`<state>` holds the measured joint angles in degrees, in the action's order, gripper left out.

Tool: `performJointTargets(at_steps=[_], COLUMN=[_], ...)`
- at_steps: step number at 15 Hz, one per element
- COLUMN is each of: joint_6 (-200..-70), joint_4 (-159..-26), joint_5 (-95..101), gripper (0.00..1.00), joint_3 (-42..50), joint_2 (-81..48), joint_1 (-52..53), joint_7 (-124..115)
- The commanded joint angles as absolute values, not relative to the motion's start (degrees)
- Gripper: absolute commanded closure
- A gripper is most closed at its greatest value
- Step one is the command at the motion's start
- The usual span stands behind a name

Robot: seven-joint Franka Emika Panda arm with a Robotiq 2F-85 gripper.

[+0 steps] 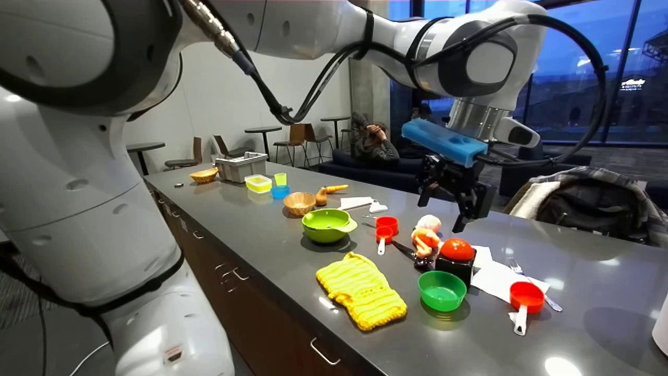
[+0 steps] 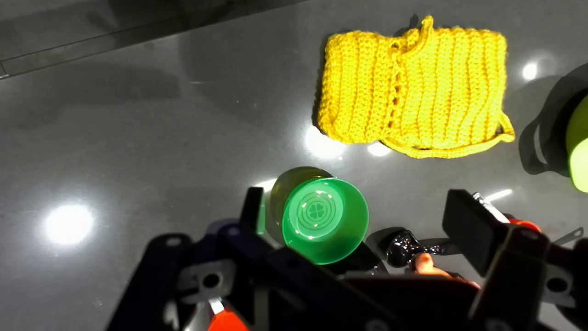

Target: Fold the yellow cloth into half

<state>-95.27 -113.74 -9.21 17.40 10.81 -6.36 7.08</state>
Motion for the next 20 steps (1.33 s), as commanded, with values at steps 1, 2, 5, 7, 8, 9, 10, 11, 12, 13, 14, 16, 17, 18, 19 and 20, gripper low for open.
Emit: performJointTargets(at_steps=[1, 2, 5, 7, 8, 9, 10, 11, 12, 13, 14, 16, 17, 18, 19, 20], joint_6=[-95.9, -96.6, -98.7, -100.9, -102.5, -104.4, -106.7, -109.1, -112.7, -117.0, -120.6, -119.0, -121.2, -122.1, -122.4, -122.4], joint_4=[-114.1, -114.8, -117.7, -120.3, -121.9, -123.5, -125.5, -127.4, -129.8, -132.2, -133.8, -131.4, -132.5, -133.1, -133.2, -133.2], joint_5=[-8.9, -8.9, -9.5, -9.9, -10.0, -10.0, -10.1, -9.5, -8.2, -6.3, -4.5, -5.2, -3.8, -3.2, -3.0, -2.9], gripper=[0.0, 0.0, 0.0, 0.0, 0.0, 0.0, 0.0, 0.0, 0.0, 0.0, 0.0, 0.0, 0.0, 0.0, 0.0, 0.0], joint_3=[15.5, 15.0, 13.8, 13.0, 12.5, 12.0, 11.6, 11.1, 10.4, 9.7, 9.1, 9.5, 9.0, 8.8, 8.7, 8.7], joint_2=[10.4, 10.0, 9.2, 8.5, 8.1, 7.8, 7.7, 7.9, 8.5, 9.2, 9.5, 6.9, 7.0, 7.1, 7.2, 7.4], joint_1=[-8.1, -8.1, -7.9, -7.7, -7.7, -7.7, -7.8, -7.7, -7.6, -7.7, -7.7, -7.7, -7.6, -7.6, -7.6, -7.6], joint_7=[6.8, 6.6, 6.8, 6.3, 5.5, 4.4, 2.2, 0.4, -1.7, -4.4, -7.0, -5.0, -6.9, -7.7, -8.2, -8.3])
